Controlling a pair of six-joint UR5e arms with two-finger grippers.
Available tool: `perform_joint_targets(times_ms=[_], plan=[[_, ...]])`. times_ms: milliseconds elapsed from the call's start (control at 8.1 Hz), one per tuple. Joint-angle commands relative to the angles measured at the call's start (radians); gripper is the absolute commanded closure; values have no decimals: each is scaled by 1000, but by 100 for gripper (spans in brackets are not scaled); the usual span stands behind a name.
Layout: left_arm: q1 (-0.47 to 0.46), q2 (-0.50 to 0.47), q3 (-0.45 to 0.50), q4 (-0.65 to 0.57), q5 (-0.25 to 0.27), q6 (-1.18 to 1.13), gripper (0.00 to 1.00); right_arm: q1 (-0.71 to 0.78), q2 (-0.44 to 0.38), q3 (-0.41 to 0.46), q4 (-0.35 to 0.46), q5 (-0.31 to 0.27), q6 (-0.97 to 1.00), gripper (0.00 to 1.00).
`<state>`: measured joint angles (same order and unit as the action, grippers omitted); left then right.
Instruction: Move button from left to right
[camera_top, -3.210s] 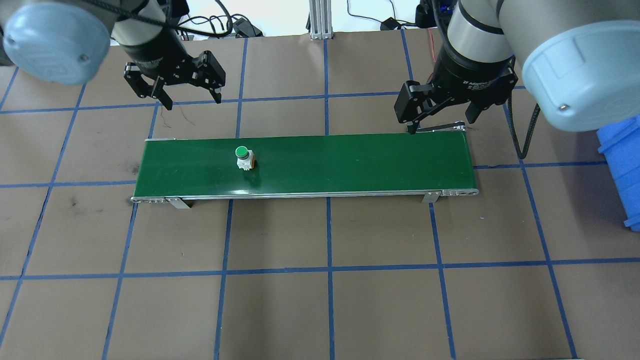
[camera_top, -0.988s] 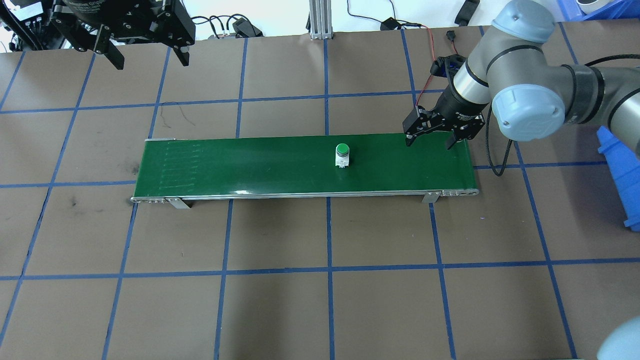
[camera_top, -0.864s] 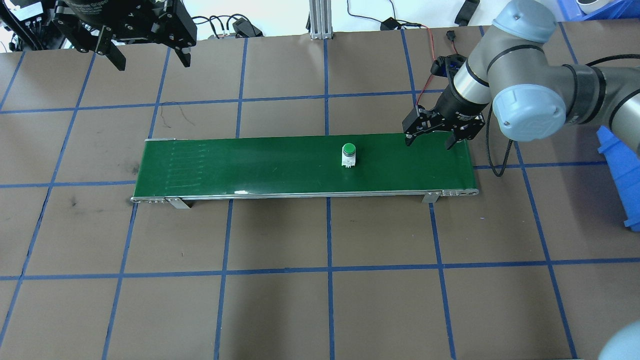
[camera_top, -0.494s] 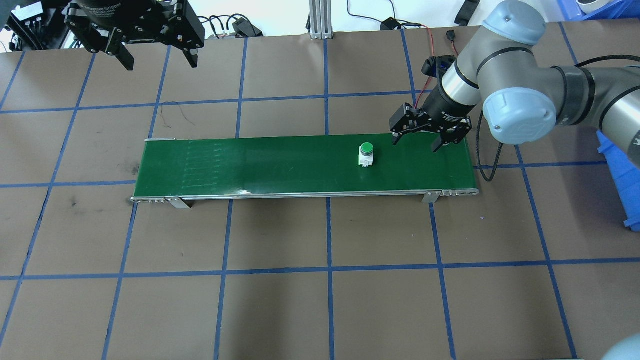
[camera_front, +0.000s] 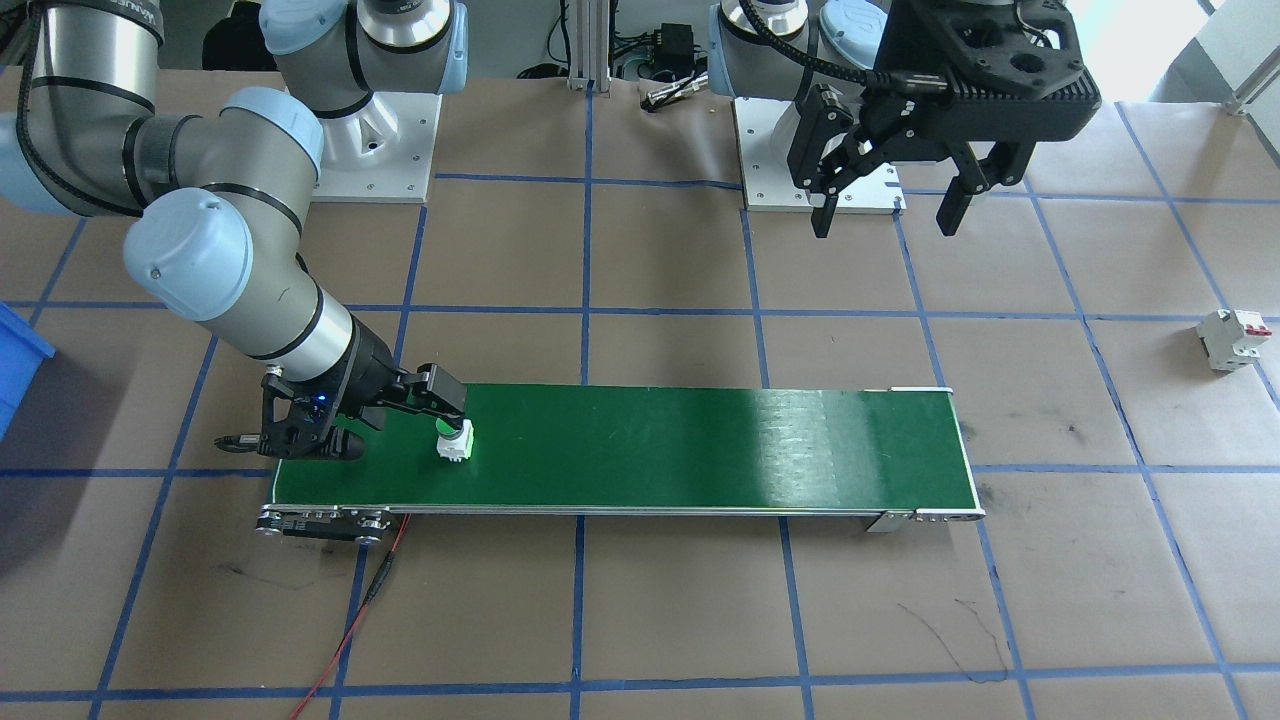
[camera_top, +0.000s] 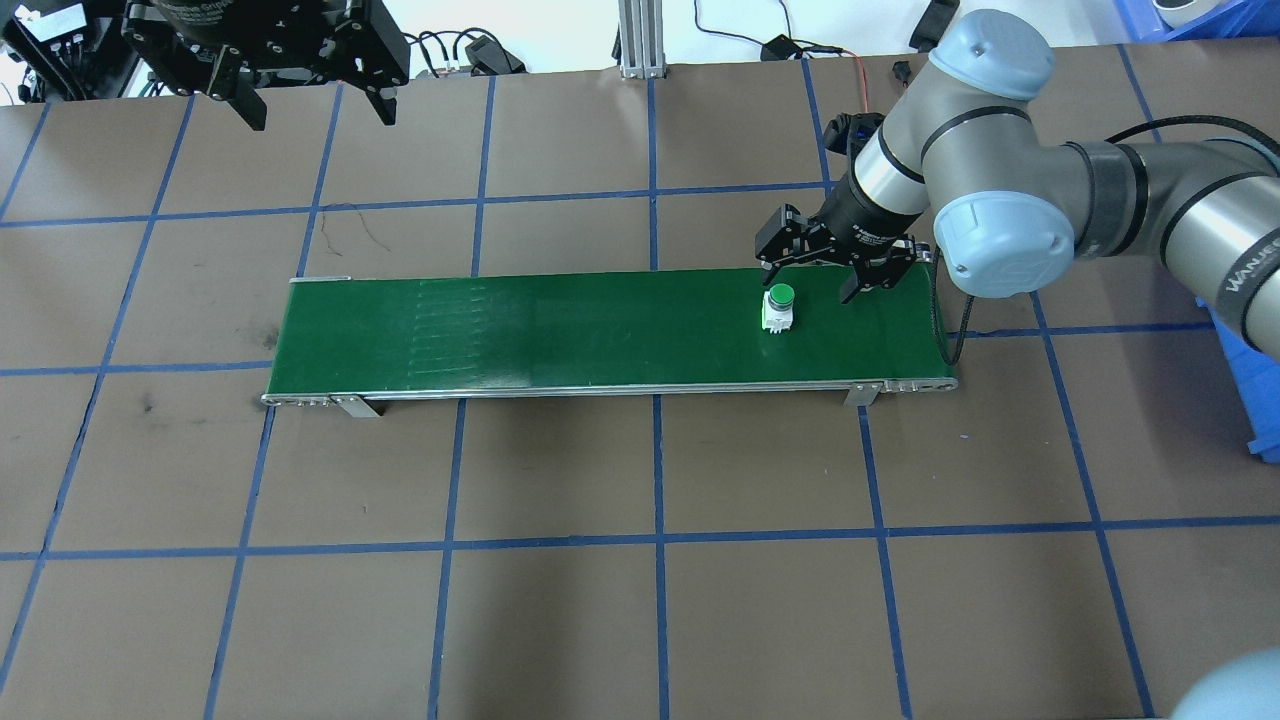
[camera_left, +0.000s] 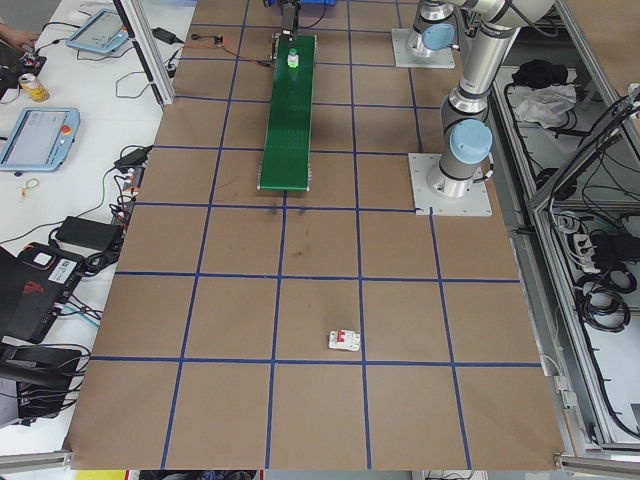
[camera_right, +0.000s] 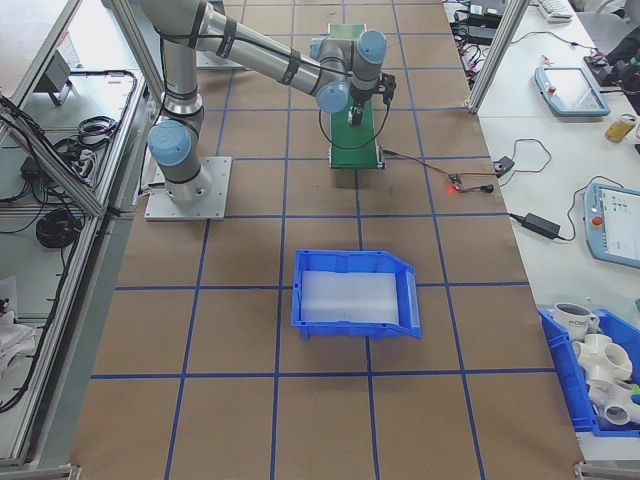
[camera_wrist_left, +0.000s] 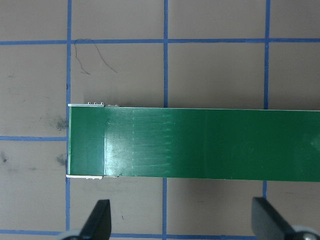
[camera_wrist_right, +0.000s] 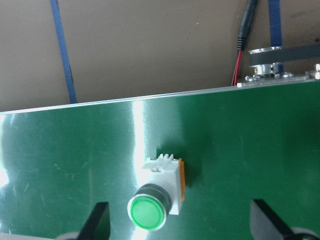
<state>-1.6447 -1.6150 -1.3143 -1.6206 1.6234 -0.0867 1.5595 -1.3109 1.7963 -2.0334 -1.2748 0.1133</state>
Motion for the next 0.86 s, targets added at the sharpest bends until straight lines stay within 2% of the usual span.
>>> perform_joint_targets(times_ms=[0,123,247,370,741], plan=[[-13,7,4,2,6,-2,0,4,33,-2,-36,-44,-6,5],[-14,10,7,2,7,-2,0,4,33,-2,-33,-143,-9,24],[-15,15,9,2,1,-4,0,4,35,-2,-30,-176,-10,48],[-17,18,7,2,0,-4,0,4,35,0,-27,-178,-11,64],[-17,18,-2,2,3,-5,0,2,27,-20,-1,-190,-49,76]])
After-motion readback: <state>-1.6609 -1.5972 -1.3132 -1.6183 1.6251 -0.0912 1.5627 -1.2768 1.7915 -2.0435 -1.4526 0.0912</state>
